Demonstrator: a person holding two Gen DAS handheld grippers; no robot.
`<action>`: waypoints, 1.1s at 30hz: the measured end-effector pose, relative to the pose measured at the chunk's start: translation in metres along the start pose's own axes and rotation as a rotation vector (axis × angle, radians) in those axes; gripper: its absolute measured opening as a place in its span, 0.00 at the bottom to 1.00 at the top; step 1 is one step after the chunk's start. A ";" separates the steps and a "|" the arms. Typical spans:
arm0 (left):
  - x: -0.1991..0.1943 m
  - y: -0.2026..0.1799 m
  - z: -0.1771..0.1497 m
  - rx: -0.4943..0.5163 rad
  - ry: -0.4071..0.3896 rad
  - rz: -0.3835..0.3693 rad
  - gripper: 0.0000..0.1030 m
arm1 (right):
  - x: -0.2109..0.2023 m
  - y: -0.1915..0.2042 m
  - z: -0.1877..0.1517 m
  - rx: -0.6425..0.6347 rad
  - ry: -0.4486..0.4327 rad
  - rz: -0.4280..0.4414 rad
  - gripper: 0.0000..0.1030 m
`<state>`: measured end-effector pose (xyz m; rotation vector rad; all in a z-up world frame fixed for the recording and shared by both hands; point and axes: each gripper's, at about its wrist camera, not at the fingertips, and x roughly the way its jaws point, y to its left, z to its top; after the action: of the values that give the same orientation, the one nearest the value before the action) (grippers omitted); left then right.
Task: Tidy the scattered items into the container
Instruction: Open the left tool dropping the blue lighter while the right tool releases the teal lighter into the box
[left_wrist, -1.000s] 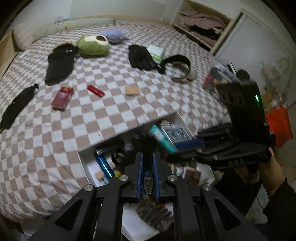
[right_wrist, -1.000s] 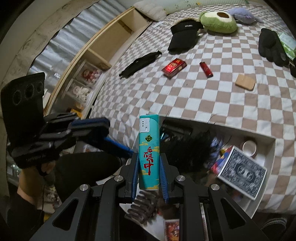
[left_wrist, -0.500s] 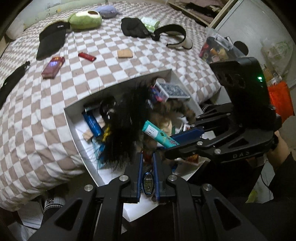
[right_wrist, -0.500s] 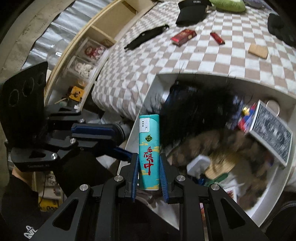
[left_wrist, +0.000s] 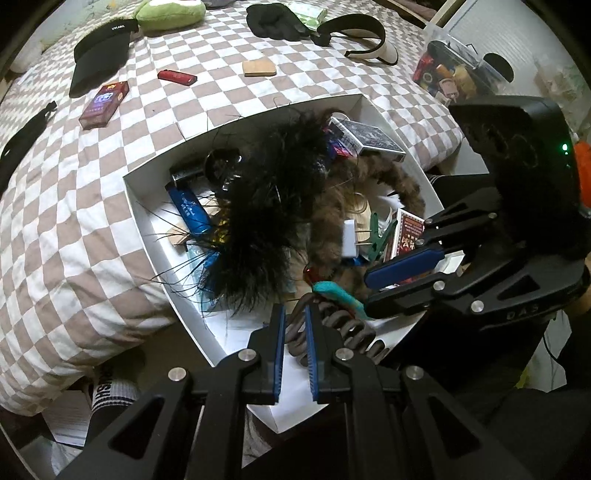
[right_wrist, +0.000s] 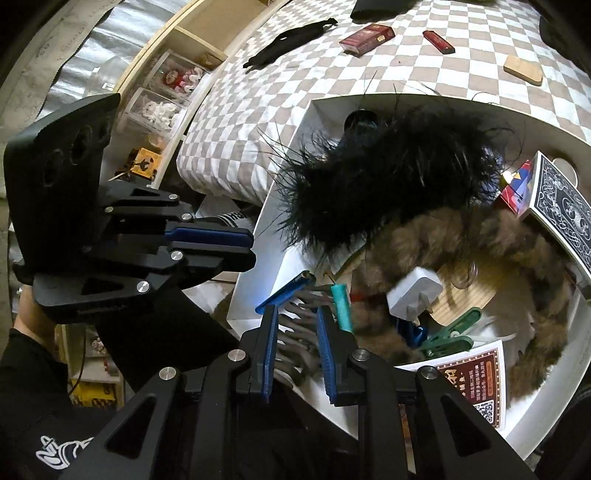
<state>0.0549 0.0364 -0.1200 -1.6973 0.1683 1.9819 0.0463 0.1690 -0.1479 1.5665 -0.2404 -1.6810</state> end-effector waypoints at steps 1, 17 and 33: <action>0.000 0.000 0.000 -0.002 -0.002 0.001 0.11 | 0.000 -0.001 0.000 0.003 0.003 -0.002 0.22; -0.002 0.010 0.005 -0.041 -0.032 0.093 0.58 | 0.001 -0.003 -0.001 0.014 0.019 -0.016 0.22; -0.012 0.010 0.018 -0.030 -0.106 0.137 0.97 | -0.003 -0.003 -0.008 -0.057 -0.013 -0.148 1.00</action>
<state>0.0350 0.0315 -0.1073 -1.6336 0.2239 2.1789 0.0516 0.1759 -0.1494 1.5633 -0.0838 -1.7962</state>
